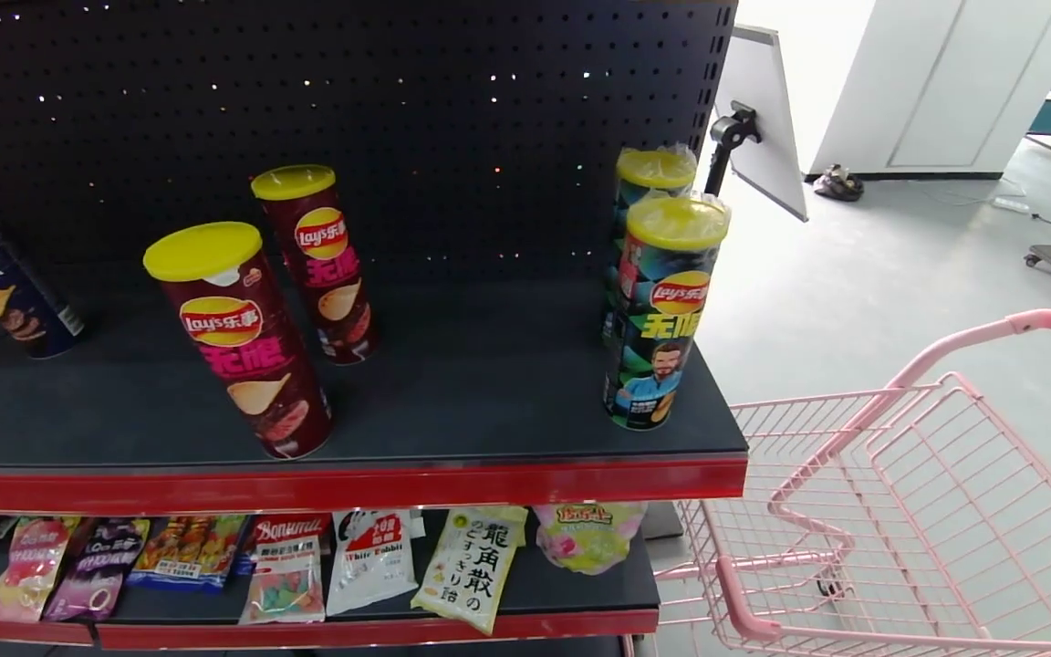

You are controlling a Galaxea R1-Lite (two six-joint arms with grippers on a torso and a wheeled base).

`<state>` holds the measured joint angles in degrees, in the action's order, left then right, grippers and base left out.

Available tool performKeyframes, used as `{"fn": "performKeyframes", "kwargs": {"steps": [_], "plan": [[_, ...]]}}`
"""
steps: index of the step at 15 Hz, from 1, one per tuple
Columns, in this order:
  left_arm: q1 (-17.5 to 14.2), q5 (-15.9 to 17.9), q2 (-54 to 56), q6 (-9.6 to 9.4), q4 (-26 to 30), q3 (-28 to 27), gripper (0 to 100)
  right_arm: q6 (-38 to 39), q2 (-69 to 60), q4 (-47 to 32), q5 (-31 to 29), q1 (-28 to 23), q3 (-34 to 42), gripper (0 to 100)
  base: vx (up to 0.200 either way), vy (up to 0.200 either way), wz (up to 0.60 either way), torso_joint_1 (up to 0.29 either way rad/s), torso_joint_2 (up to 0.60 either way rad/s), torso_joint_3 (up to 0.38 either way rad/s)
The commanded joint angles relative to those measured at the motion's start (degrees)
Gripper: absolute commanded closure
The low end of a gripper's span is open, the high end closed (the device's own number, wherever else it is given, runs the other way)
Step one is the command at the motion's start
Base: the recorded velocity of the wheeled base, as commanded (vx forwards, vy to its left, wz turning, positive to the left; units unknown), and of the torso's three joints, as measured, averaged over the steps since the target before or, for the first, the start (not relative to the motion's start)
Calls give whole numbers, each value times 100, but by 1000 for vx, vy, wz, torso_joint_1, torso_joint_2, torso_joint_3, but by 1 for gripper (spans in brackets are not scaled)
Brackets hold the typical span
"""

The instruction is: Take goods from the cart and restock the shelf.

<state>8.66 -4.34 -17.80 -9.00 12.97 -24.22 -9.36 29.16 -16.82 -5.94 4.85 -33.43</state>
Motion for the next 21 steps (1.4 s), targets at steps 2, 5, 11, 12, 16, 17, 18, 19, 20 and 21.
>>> {"fn": "performKeyframes", "kwargs": {"steps": [2,5,11,12,16,17,18,19,20,21], "plan": [[13,30,4,-6,12,40,0,57,-68,4,5,-2,20,100,0,100,0,4,-1,-1],[13,38,31,3,12,49,0,57,-95,4,22,-2,29,100,0,200,0,-7,-2,4],[22,38,84,3,12,49,0,49,-367,12,268,42,108,100,0,200,0,9,3,2],[22,38,84,3,12,49,0,49,-367,12,295,42,91,100,0,200,0,2,12,7],[13,30,101,3,4,40,0,49,-429,12,717,42,64,100,0,200,0,1,4,2],[13,30,127,3,4,40,0,49,-429,12,831,42,73,100,0,200,0,2,2,2],[13,30,136,3,4,40,0,49,-437,12,857,42,64,100,0,200,0,-2,7,7],[13,30,163,3,12,40,0,49,-437,4,901,42,82,100,0,200,0,-2,2,-2],[13,21,163,3,12,40,0,49,-429,4,901,42,91,100,0,200,0,2,2,7],[13,21,163,3,12,40,0,49,-420,4,901,42,73,100,0,200,0,-2,7,2]]}}
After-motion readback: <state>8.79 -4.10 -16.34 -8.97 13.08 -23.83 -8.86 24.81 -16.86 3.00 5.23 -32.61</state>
